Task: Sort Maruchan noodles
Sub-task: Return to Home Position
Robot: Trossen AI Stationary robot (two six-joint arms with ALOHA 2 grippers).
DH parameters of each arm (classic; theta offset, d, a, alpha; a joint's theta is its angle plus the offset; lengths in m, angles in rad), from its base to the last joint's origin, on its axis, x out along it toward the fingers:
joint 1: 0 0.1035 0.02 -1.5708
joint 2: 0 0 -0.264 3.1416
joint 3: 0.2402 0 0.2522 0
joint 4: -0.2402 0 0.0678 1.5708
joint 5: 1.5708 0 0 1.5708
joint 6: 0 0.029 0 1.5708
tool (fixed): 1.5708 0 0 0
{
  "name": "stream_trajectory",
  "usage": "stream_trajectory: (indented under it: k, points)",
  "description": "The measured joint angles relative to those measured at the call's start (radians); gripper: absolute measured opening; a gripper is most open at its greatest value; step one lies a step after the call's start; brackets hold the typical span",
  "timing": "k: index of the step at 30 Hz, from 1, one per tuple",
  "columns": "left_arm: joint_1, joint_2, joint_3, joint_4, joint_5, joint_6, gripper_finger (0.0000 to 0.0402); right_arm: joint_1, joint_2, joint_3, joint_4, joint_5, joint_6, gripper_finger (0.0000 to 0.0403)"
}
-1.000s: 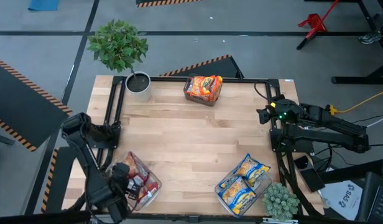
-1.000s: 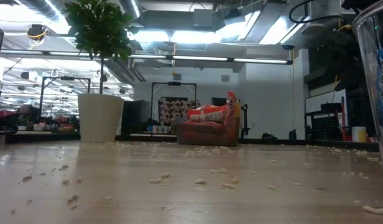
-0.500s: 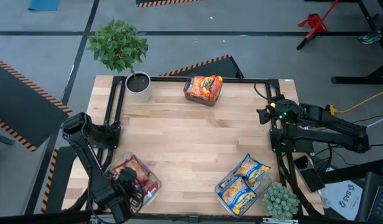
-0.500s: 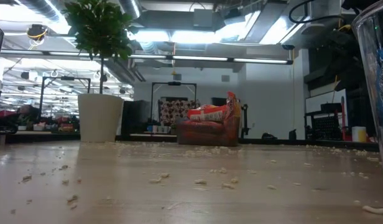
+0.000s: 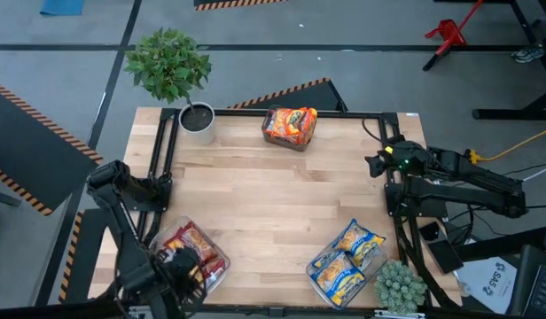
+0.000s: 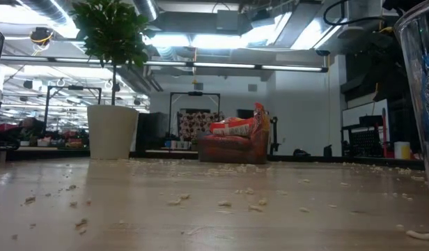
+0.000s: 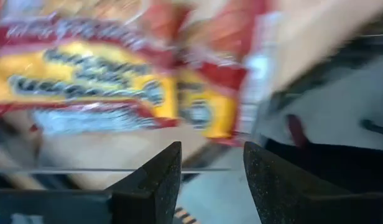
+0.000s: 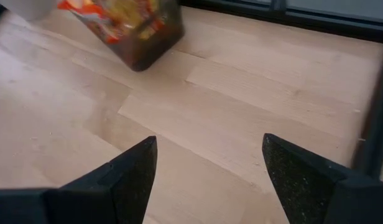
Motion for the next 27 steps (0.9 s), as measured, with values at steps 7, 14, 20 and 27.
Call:
stream_trajectory:
  k: [7,14,20,27]
  points:
    - [-0.001,-0.001,0.22,-0.009,-0.29,0.329,0.0167,0.0,0.0,0.0,0.178,-0.099,-0.056,0.028]
    - [0.013,-0.001,0.402,-0.066,-0.605,0.793,0.0167,0.0,-0.001,0.0,0.448,-0.216,-0.168,0.028]
    - [-0.006,-0.087,0.388,-0.309,-0.938,0.619,0.0167,0.0,-0.006,0.0,0.521,-0.281,-0.239,0.028]
    - [-0.103,-0.38,0.011,-0.314,-1.155,0.358,0.0167,0.0,-0.028,0.0,0.597,-0.278,-0.294,0.028]
